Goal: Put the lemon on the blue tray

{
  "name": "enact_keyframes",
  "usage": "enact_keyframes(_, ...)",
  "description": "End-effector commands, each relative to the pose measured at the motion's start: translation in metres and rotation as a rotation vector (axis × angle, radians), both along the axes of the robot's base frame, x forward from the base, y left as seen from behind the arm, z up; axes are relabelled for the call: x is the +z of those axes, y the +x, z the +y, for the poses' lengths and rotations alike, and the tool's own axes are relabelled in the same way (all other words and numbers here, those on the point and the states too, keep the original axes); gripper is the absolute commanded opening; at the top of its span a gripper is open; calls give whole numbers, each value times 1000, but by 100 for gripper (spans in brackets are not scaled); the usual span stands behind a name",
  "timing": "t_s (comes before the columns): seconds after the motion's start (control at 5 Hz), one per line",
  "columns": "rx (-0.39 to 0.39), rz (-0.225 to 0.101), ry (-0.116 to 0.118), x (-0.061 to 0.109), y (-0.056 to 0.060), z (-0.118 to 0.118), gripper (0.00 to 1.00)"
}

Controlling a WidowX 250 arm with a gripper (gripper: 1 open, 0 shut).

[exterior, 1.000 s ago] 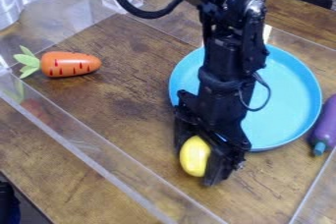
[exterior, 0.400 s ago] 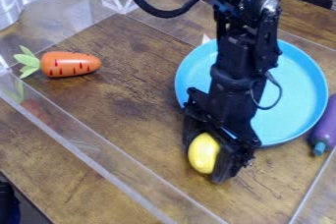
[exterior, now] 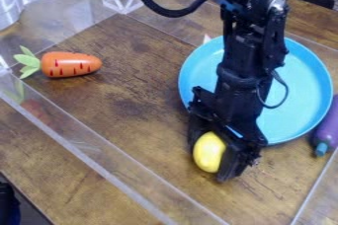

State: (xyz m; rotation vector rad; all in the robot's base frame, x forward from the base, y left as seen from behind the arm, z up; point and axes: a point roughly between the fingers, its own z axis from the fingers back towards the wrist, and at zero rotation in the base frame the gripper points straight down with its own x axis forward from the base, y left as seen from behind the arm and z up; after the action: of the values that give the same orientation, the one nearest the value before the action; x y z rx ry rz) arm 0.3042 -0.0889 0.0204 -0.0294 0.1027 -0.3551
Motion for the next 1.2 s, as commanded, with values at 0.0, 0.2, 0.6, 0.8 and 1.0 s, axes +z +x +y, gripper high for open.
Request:
enact_keyframes(0.0, -26, -15, 4, 4, 4, -9, 0)
enact_keyframes(0.2, -30, -9, 15, 4, 5, -9, 0)
enact_keyframes(0.6, -35, -1, 38, 6, 8, -9, 0)
enact_keyframes(0.8, -35, 1, 49, 8, 9, -8, 0)
enact_keyframes(1.0, -35, 3, 60, 10, 9, -6, 0)
